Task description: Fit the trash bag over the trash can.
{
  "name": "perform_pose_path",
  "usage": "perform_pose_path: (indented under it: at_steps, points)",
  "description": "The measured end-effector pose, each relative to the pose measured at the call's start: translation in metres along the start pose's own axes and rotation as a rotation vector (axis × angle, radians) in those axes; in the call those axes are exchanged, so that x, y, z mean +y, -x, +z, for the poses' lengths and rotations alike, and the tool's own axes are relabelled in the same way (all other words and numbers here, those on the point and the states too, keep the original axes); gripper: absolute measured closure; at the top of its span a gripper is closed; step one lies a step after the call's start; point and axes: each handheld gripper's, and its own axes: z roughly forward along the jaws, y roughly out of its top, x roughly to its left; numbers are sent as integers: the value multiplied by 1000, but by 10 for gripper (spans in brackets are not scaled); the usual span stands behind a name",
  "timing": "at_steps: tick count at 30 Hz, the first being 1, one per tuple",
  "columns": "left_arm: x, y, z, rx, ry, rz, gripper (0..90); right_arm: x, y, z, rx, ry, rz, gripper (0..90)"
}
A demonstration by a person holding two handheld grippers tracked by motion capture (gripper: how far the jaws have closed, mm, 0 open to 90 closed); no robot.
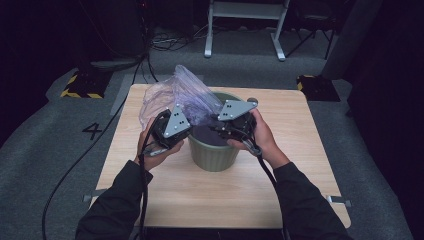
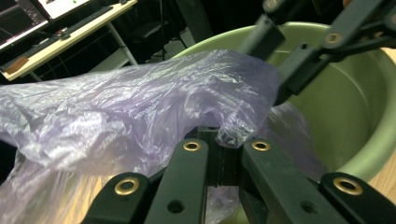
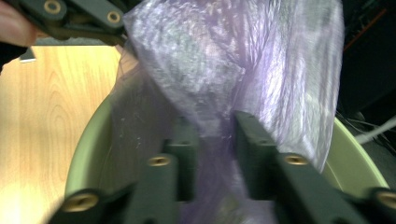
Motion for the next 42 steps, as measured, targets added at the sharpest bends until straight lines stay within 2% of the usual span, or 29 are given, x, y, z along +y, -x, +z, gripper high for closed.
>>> perform_pose_path:
  at_steps: [1,3,4,5,7,8,10,12,17,25,26,28,30,32,34,35,37,41,42]
  points:
    - [0,0,-1,4,4,-11,866,-1,0,-1,0,8,-2,833]
    - [-2,-2,-3,-1,9,-37,790,-4,1,-3,16,29,10,896]
    - [-3,-4,-4,-6,17,-50,759,-6,2,-4,21,37,15,900]
    - [-4,-5,-6,-5,24,-61,683,-7,3,-4,28,41,19,900]
    - [-7,-5,-9,21,34,-75,594,-10,3,-6,35,46,26,900]
    - [-8,-6,-12,36,40,-82,499,-11,3,-7,28,43,25,900]
    - [-10,-9,-16,32,43,-116,307,-14,4,-10,26,47,33,900]
    - [-13,-12,-20,18,51,-141,210,-17,5,-14,29,61,41,900]
    - [-21,-18,-30,-40,76,-157,173,-25,4,-25,29,88,52,900]
    - [-34,-21,-34,-48,57,-168,161,-40,5,-41,13,115,55,900]
    - [-35,-22,-33,-40,47,-166,163,-42,4,-44,17,122,53,900]
    - [-36,-23,-31,-61,40,-164,179,-46,4,-49,34,141,53,896]
    - [-38,-22,-28,-70,24,-153,258,-50,5,-53,38,151,59,891]
    - [-38,-19,-26,-71,5,-122,330,-54,6,-56,51,164,58,885]
    - [-37,-17,-24,-77,-18,-85,482,-58,5,-58,49,162,52,884]
    - [-37,-17,-24,-88,-18,-71,523,-60,5,-59,51,162,51,880]
    - [-36,-17,-24,-101,-19,-42,660,-63,4,-61,56,170,45,868]
    - [-34,-15,-23,-125,-22,-9,854,-69,2,-65,58,182,39,857]
    - [-33,-14,-24,-116,-23,5,888,-70,1,-66,57,184,38,852]
